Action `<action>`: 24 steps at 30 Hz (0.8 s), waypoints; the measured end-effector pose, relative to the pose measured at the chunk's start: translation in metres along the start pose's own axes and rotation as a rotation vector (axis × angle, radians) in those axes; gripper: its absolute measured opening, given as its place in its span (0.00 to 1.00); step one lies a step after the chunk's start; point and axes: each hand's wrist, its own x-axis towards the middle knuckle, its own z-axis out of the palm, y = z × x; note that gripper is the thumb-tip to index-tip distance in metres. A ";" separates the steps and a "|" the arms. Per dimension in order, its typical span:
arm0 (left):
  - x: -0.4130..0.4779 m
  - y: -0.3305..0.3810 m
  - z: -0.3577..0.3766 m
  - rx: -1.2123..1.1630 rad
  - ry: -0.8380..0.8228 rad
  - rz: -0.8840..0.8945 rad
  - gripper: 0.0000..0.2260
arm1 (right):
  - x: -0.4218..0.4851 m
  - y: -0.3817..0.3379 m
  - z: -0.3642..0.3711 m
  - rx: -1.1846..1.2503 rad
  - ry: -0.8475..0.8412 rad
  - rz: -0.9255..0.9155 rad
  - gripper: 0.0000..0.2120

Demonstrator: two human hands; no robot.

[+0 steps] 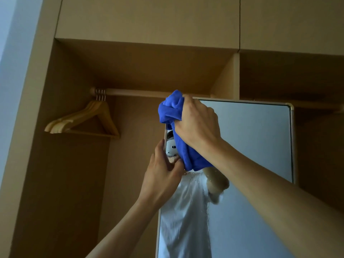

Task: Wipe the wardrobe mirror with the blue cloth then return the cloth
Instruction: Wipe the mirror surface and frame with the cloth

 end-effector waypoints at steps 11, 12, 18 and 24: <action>-0.006 -0.011 -0.009 -0.046 -0.040 -0.008 0.30 | 0.008 0.007 -0.016 0.085 -0.201 -0.065 0.15; -0.007 -0.013 -0.010 -0.062 -0.049 -0.018 0.29 | 0.010 0.009 -0.021 0.066 -0.211 -0.110 0.16; -0.029 -0.028 -0.012 -0.097 -0.099 -0.109 0.20 | 0.002 0.015 -0.022 -0.071 -0.228 -0.361 0.29; -0.035 -0.033 -0.013 -0.187 -0.122 -0.171 0.12 | -0.032 0.021 -0.003 -0.094 -0.159 -0.479 0.23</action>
